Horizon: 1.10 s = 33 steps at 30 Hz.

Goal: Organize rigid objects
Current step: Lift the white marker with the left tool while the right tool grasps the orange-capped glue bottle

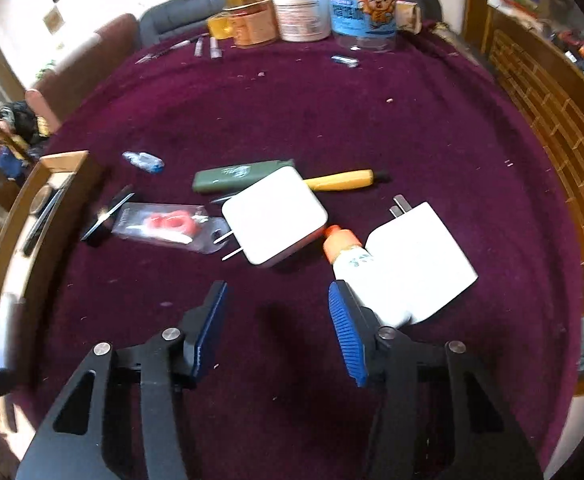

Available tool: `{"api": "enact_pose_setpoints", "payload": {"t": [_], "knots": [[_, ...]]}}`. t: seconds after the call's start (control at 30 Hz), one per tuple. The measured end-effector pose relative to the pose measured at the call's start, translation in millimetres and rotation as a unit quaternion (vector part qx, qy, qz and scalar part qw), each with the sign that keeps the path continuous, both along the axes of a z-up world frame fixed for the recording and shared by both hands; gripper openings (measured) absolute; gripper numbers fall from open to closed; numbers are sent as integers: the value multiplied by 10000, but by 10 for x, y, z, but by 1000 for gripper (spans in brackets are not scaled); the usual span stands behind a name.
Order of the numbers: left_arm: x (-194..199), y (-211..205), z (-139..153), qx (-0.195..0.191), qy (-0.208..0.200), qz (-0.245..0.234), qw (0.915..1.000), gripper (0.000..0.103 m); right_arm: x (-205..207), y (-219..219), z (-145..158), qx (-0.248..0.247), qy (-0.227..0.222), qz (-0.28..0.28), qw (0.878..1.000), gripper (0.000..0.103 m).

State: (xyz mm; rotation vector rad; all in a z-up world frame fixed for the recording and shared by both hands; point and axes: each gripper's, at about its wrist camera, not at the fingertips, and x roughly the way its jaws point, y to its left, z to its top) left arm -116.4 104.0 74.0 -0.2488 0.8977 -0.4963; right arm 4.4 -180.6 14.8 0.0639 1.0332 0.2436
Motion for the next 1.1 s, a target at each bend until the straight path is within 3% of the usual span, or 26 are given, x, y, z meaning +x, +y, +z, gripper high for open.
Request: {"api": "enact_pose_setpoints", "payload": {"t": [0.07, 0.17, 0.33, 0.53, 0.57, 0.63, 0.67, 0.87, 1.1], "knots": [[-22, 83, 41, -23, -64, 26, 10000, 11, -31, -33, 125, 294, -125, 37, 9995, 49], [-26, 179, 68, -108, -78, 74, 9999, 11, -29, -130, 247, 102, -281, -124, 9995, 49], [-7, 259, 49, -210, -64, 170, 9996, 11, 95, -201, 61, -252, 73, -209, 9994, 51], [-26, 359, 76, -195, -92, 284, 9994, 11, 98, -195, -56, -139, 316, -329, 9989, 50], [-21, 389, 78, -198, -77, 323, 9993, 11, 97, -183, -66, -186, 310, -362, 9987, 48], [-7, 449, 77, -220, -58, 392, 9990, 11, 78, -193, -72, -290, 276, -457, 9982, 29], [-7, 499, 84, -227, -62, 451, 9987, 11, 54, -218, -67, -264, 265, -495, 9981, 26], [-15, 913, 177, -268, -154, 832, 9961, 11, -231, -367, 42, 449, 107, -687, 9966, 25], [299, 1465, 179, 369, 21, 1452, 9887, 11, -477, 33, 448, 1664, -61, -90, 9860, 25]]}}
